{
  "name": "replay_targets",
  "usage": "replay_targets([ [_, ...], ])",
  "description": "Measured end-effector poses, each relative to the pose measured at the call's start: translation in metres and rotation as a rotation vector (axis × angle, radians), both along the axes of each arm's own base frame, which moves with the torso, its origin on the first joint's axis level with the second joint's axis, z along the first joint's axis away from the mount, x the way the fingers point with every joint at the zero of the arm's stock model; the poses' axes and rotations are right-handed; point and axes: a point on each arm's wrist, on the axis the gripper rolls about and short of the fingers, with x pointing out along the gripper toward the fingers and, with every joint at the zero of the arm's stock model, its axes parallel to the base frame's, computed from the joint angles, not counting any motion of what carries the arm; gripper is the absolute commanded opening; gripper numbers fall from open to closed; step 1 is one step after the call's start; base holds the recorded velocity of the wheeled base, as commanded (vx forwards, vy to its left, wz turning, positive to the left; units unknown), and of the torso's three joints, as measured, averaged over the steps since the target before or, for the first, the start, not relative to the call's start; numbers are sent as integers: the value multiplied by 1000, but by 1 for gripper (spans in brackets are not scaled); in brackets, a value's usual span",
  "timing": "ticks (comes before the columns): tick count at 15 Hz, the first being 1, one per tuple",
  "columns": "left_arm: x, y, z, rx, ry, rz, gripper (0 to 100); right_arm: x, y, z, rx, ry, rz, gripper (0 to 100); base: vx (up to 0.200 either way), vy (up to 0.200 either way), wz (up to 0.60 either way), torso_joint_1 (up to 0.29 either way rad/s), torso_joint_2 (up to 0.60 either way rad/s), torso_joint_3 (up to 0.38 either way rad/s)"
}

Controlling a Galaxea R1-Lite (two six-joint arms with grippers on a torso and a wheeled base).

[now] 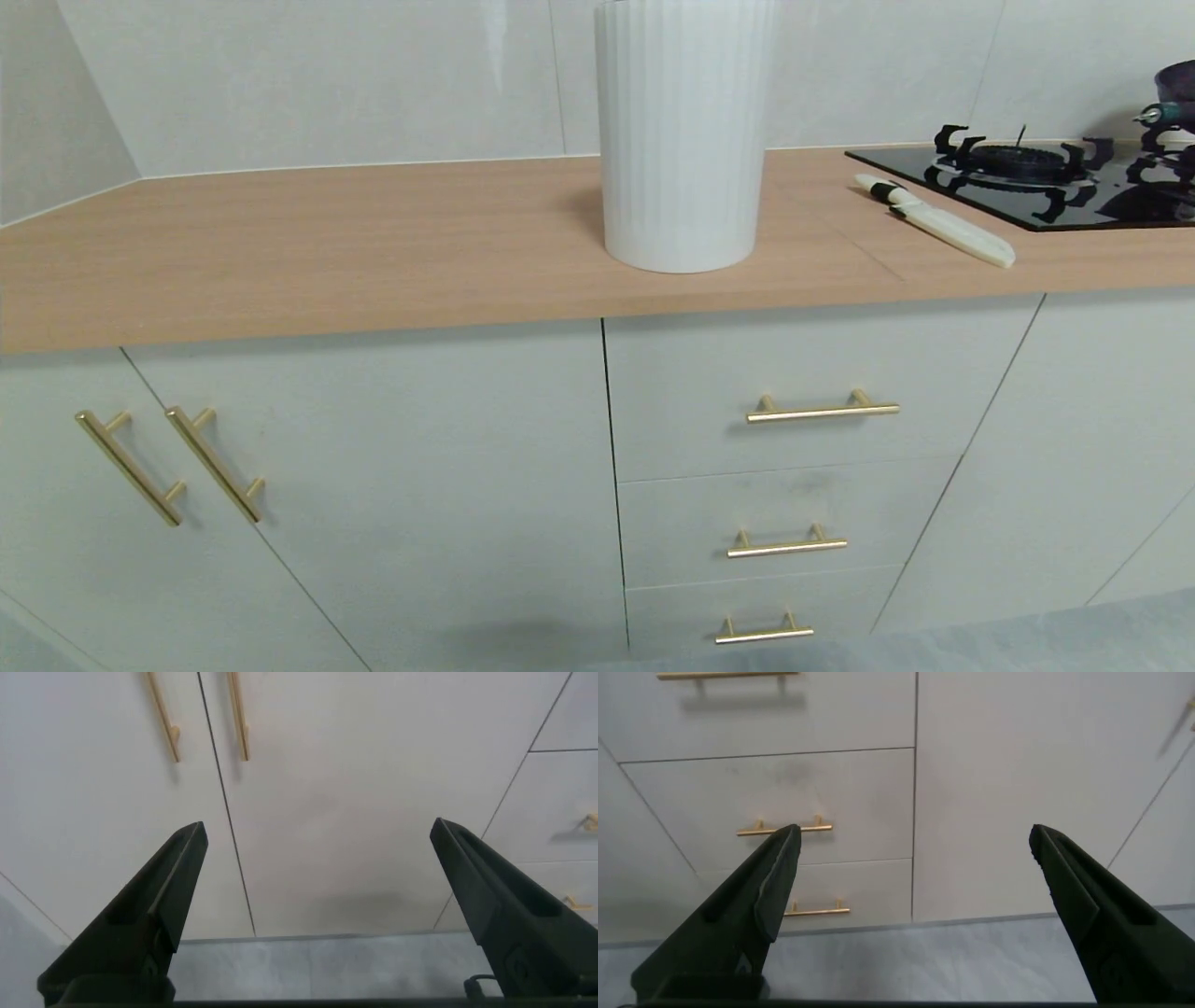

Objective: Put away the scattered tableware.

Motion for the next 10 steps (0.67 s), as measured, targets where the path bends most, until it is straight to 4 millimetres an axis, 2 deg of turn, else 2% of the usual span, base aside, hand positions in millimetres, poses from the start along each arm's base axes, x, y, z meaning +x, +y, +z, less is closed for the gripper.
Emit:
replay_targets([
  [3,0,0,0,0,0,0,100,0,0,0,0,0,-1,100,200,0,0,9,1,-1],
  [10,0,0,0,0,1,1,100,0,0,0,-1,0,-1,100,0,0,0,0,0,0],
])
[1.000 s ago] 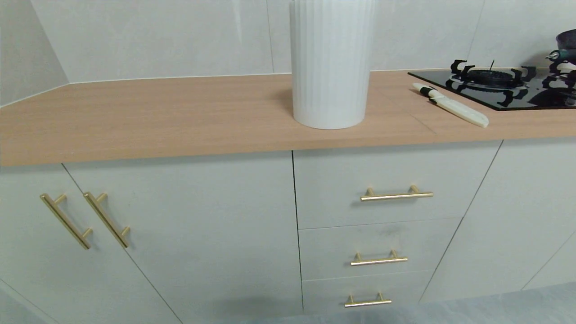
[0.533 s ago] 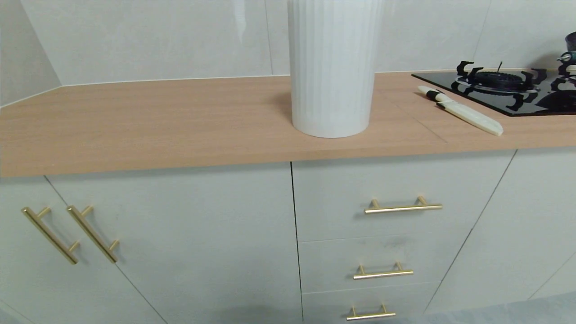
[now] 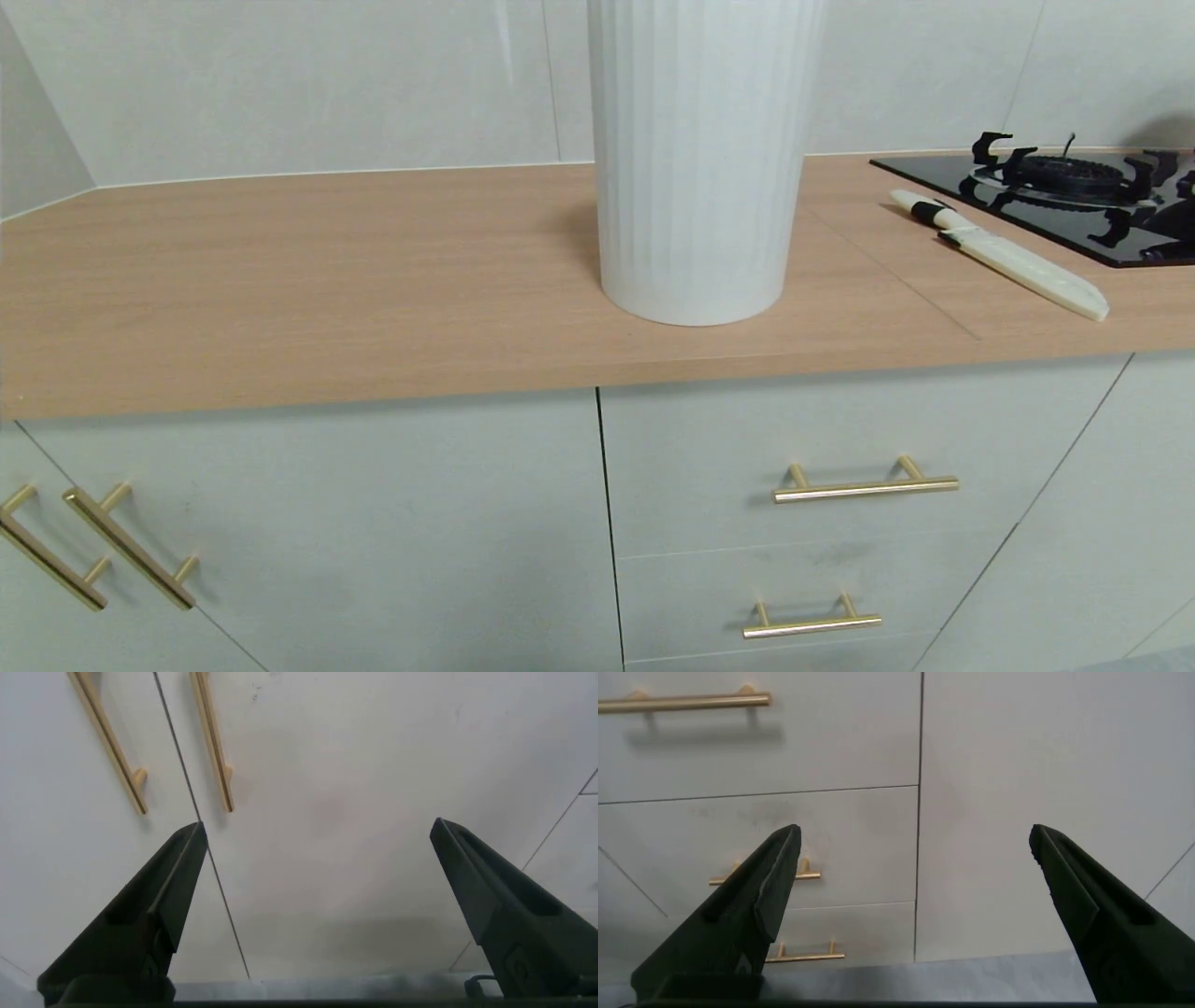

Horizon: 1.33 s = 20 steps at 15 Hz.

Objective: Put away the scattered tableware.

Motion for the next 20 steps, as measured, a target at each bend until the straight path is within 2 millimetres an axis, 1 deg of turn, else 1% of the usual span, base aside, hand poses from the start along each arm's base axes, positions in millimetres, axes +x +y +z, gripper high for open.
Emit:
replay_targets([
  [2,0,0,0,0,0,0,100,0,0,0,-1,0,0,100,0,0,0,0,0,0],
  [6,0,0,0,0,0,0,100,0,0,0,-1,0,0,100,0,0,0,66,-227,-255],
  [13,0,0,0,0,0,0,100,0,0,0,-1,0,0,100,0,0,0,140,-489,-306],
  [20,0,0,0,0,1,0,100,0,0,0,-1,0,0,100,0,0,0,193,-475,-288],
])
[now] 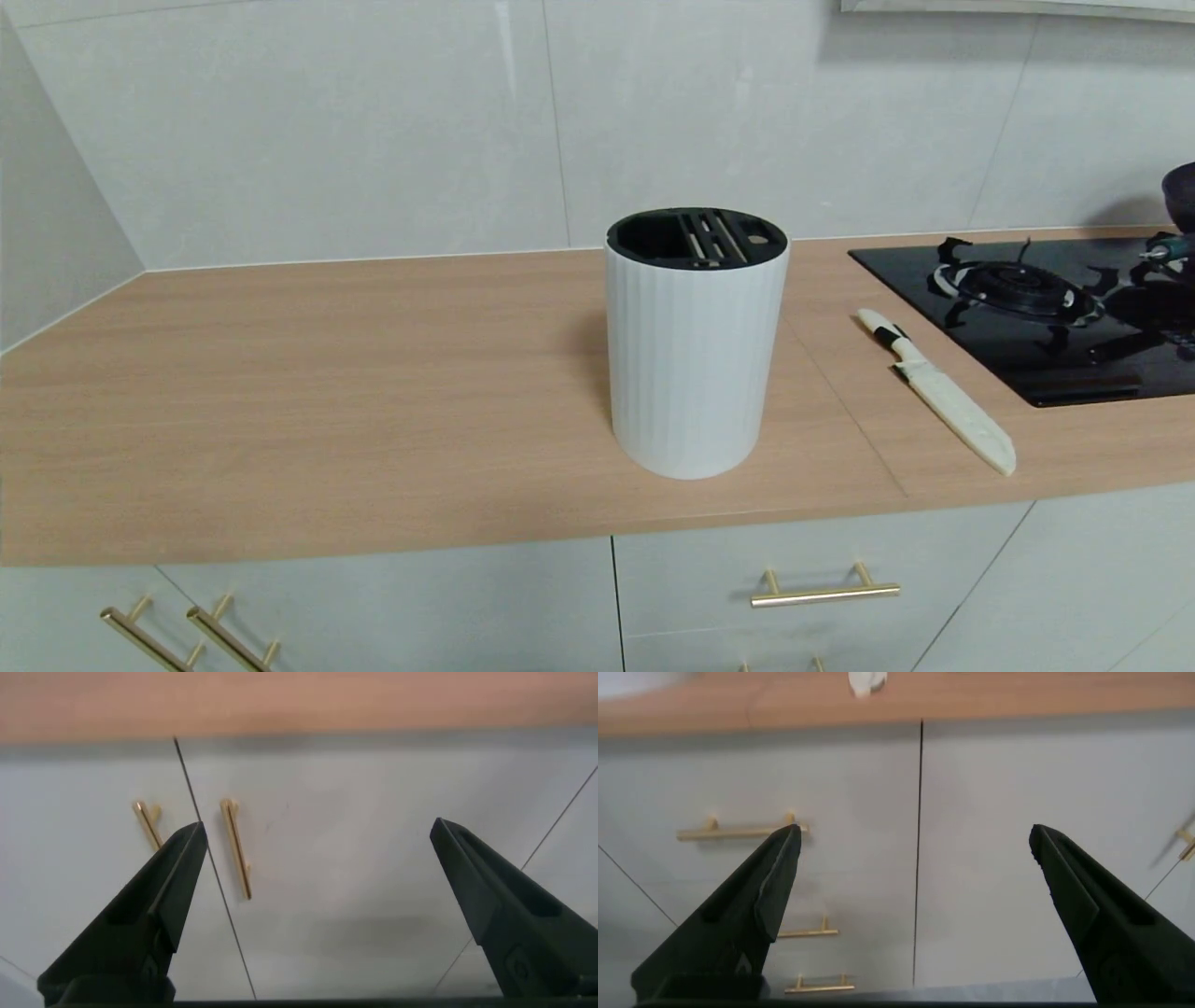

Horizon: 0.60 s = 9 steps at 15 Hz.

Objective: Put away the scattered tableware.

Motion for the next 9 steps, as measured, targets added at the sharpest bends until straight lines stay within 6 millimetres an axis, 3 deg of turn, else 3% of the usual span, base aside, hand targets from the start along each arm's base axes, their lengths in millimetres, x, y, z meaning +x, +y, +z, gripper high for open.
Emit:
replay_targets([
  [9,0,0,0,0,0,0,100,0,0,0,1,0,0,100,0,0,0,230,-521,-293],
])
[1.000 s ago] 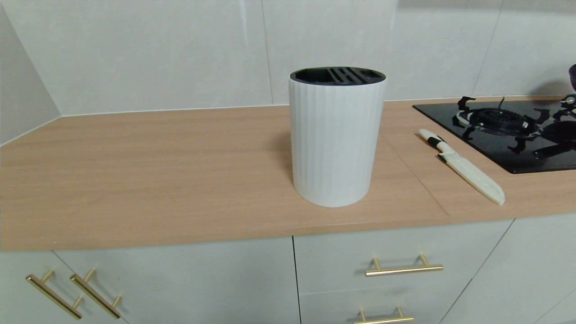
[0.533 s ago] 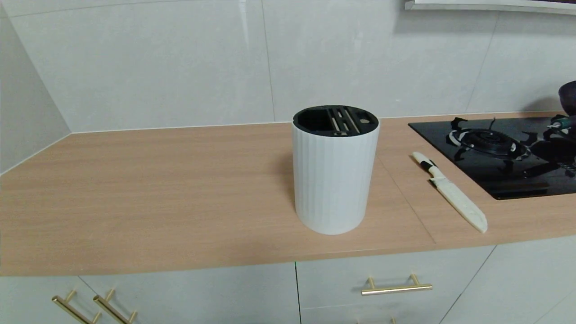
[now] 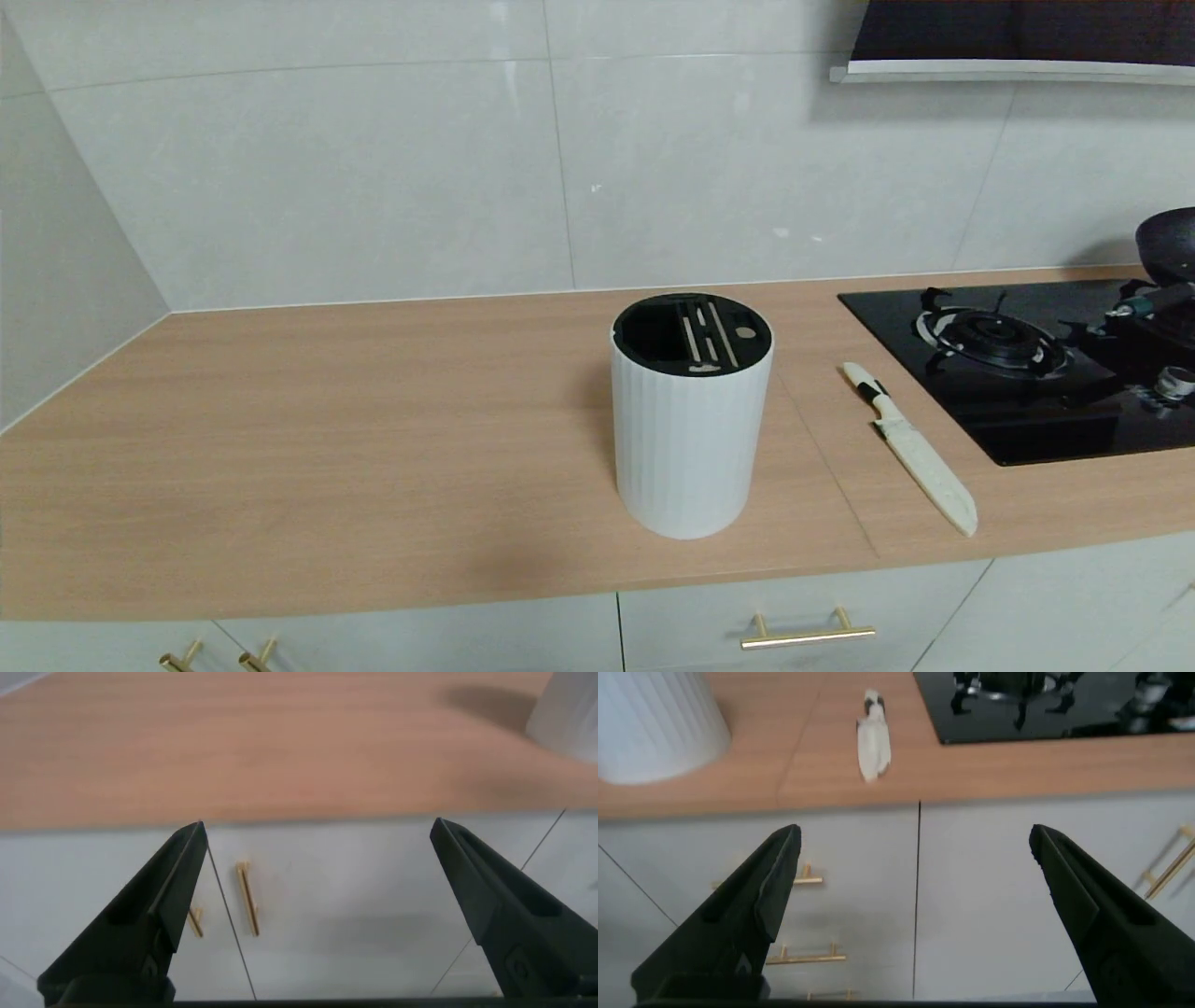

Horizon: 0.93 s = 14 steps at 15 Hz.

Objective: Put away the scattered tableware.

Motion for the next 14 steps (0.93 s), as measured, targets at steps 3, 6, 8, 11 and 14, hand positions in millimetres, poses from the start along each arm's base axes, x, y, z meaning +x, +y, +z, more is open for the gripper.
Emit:
replay_targets([
  [3,0,0,0,0,-1,0,100,0,0,0,0,0,0,100,0,0,0,258,-567,-307],
  [6,0,0,0,0,-1,0,100,0,0,0,0,0,0,100,0,0,0,274,-605,-321],
  [8,0,0,0,0,-1,0,100,0,0,0,0,0,0,100,0,0,0,264,-532,-273],
  [11,0,0,0,0,0,0,100,0,0,0,0,0,0,100,0,0,0,204,-408,-211],
  [14,0,0,0,0,-1,0,100,0,0,0,0,0,0,100,0,0,0,152,-320,-162],
])
